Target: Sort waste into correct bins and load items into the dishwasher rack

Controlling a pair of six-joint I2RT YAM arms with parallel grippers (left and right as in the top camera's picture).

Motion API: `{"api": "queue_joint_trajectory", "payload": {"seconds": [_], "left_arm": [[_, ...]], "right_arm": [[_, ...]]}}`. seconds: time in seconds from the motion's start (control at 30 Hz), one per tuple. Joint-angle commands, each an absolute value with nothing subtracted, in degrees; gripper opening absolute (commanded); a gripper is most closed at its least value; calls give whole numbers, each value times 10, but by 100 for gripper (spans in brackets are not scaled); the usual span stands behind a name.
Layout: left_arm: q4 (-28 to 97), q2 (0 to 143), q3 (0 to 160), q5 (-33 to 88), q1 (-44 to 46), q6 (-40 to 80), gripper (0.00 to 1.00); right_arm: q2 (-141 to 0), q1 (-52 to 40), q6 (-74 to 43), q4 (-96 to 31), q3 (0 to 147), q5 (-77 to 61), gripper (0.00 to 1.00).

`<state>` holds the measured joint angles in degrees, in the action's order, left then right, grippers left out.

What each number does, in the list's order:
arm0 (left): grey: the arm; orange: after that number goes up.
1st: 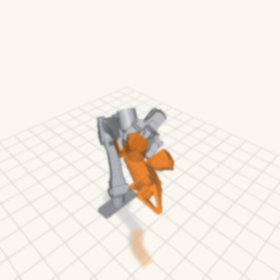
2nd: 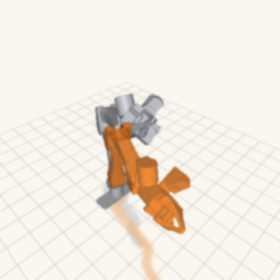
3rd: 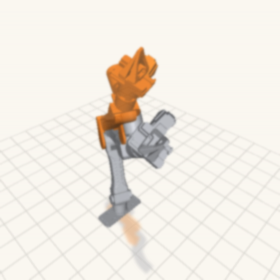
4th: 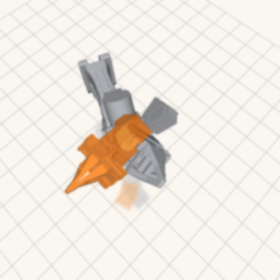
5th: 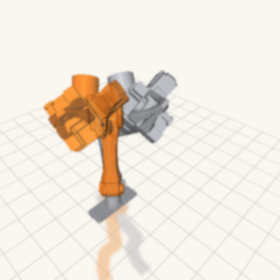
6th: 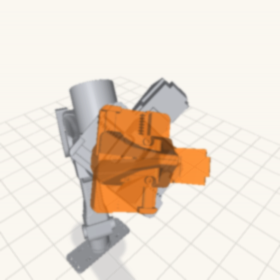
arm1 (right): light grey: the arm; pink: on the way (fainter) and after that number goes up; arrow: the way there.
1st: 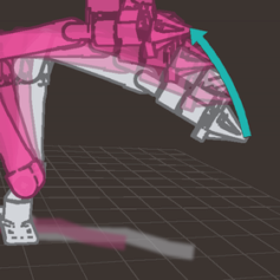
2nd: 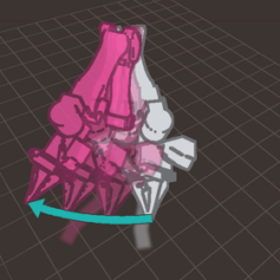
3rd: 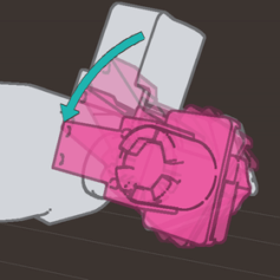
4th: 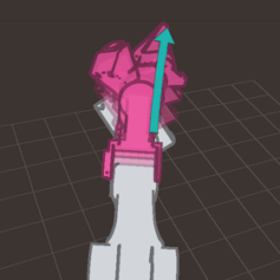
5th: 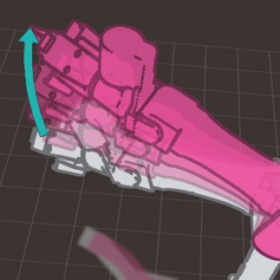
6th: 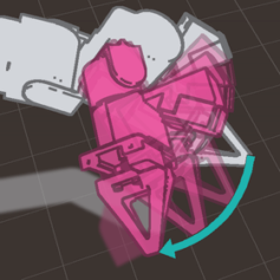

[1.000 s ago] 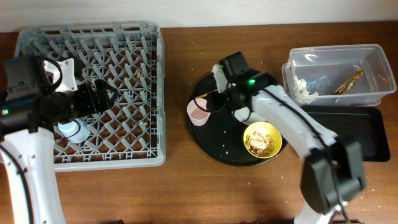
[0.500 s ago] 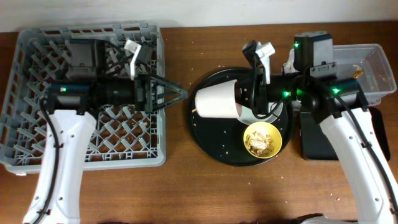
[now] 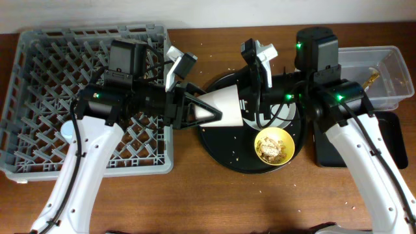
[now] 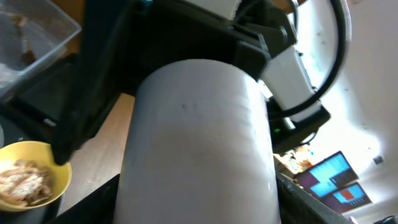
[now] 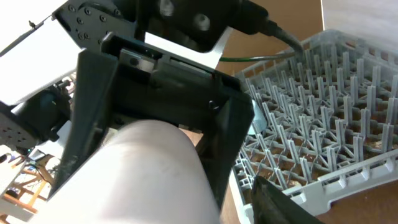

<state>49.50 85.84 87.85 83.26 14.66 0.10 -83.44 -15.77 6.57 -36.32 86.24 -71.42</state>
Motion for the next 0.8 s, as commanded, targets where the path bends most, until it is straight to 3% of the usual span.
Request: {"api": "queue_joint_trajectory", "payload": {"seconds": [0.0,0.1,0.17,0.23,0.27,0.53,0.67,0.77], "left_arm": [[552,854,882,660,104,9,65],[659,841,882,426,-7,10,64],[727,841,882,115,-64,79,64],[732,846,882,-65,-74,153,66],[729,852,882,-100,-74,168,66],[701,1059,882,-32,-74,173,66],[707,1068,882,13,-74,171,65],[786,1055,951,12,-74,162,61]], "right_arm": [[-828,-86,11,-365,866,-707,60],[-818,-10,-47,-476,866,-582,61],[-818,-30,-48,-619,865,-398,61],[-819,-62,-48,-673,864,-326,64],[-819,-75,-48,-682,864,-322,65],[-821,-87,-48,-688,864,-323,66],[-821,-87,-48,-689,864,-323,66],[-821,-87,-48,-694,864,-323,67]]}}
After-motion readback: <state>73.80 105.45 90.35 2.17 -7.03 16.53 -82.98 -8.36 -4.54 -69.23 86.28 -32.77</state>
